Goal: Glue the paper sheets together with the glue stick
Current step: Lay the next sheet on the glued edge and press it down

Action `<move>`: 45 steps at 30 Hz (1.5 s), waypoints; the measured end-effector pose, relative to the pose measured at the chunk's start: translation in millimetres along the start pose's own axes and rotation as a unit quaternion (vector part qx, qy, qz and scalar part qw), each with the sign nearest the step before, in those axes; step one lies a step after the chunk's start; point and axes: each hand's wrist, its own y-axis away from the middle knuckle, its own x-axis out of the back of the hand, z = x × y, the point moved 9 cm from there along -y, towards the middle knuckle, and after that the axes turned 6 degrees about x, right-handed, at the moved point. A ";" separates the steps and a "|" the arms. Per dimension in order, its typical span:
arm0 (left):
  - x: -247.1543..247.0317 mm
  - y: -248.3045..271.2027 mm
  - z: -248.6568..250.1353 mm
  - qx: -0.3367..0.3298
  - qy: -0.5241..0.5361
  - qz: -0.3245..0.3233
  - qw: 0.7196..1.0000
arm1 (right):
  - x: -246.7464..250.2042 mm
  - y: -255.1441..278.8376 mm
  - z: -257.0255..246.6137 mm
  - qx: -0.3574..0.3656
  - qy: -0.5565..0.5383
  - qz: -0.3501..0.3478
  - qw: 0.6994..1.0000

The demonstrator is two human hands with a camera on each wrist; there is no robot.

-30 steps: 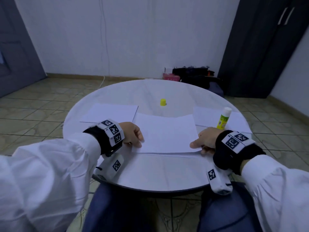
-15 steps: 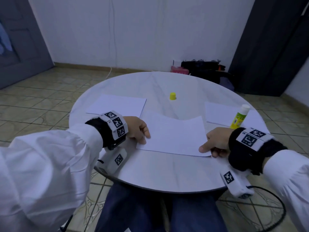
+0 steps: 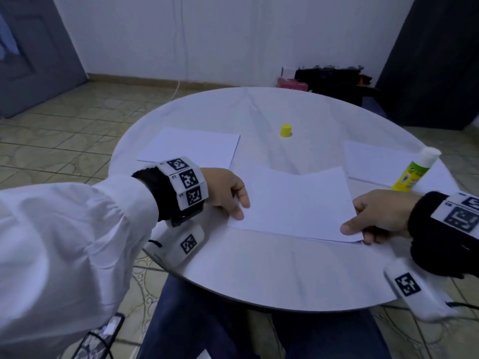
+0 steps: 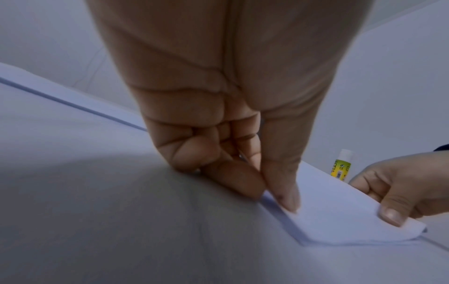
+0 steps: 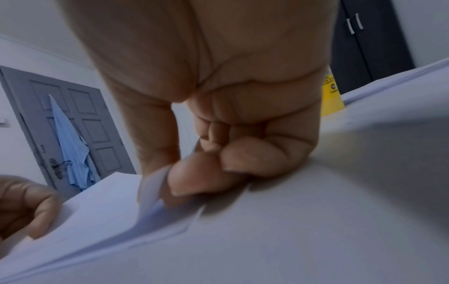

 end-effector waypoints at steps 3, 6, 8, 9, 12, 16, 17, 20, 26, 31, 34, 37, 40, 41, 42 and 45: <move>-0.5 -0.8 -0.8 0.003 0.001 0.001 1.000 | 1.7 -0.7 3.2 -0.004 -0.012 0.006 1.000; 0.1 -0.7 0.3 0.004 0.003 0.006 1.000 | 1.7 0.1 4.1 -0.005 -0.017 0.008 1.000; 0.1 -0.4 0.5 0.006 0.001 0.007 1.000 | 1.3 0.8 4.0 -0.004 -0.015 0.006 1.000; -0.1 -0.1 0.5 0.007 0.000 0.007 1.000 | 1.3 0.8 4.1 -0.003 -0.012 0.006 1.000; -0.8 1.4 1.7 0.005 -0.011 0.006 1.000 | 2.8 0.1 3.8 0.002 -0.007 0.011 1.000; -1.2 3.0 2.3 0.009 -0.012 0.007 1.000 | 2.5 -0.3 3.8 -0.001 -0.002 0.013 1.000; -1.3 3.2 2.5 0.010 -0.013 0.007 1.000 | 2.3 0.2 3.4 -0.003 -0.001 0.013 1.000; -1.5 2.7 3.4 0.012 -0.019 0.012 1.000 | 3.2 1.7 1.2 -0.007 0.000 0.023 1.000; 0.2 1.0 3.7 0.014 -0.032 0.022 0.999 | 13.2 5.3 -1.6 -0.008 0.005 0.056 0.998; -0.9 -0.3 2.8 0.021 -0.034 0.024 0.999 | 12.4 5.6 -1.1 -0.010 0.017 0.052 0.998; -0.5 -0.3 2.2 0.027 -0.034 0.028 0.999 | 13.3 4.5 -3.1 -0.002 0.033 0.059 0.998; -0.8 1.1 2.1 0.027 -0.036 0.027 0.999 | 12.9 4.7 -4.1 0.001 0.049 0.055 0.997; -0.6 2.8 2.3 0.028 -0.031 0.025 0.999 | 13.1 4.5 -3.9 0.005 0.056 0.056 0.997; -0.6 3.1 2.6 0.029 -0.030 0.023 0.999 | 13.4 4.7 -4.1 0.007 0.059 0.058 0.997; -0.6 3.4 2.7 0.029 -0.029 0.023 0.999 | 13.7 4.6 -4.1 0.009 0.062 0.060 0.996; -0.6 4.0 2.5 0.031 -0.029 0.023 0.999 | 13.7 4.8 -3.5 0.009 0.068 0.059 0.996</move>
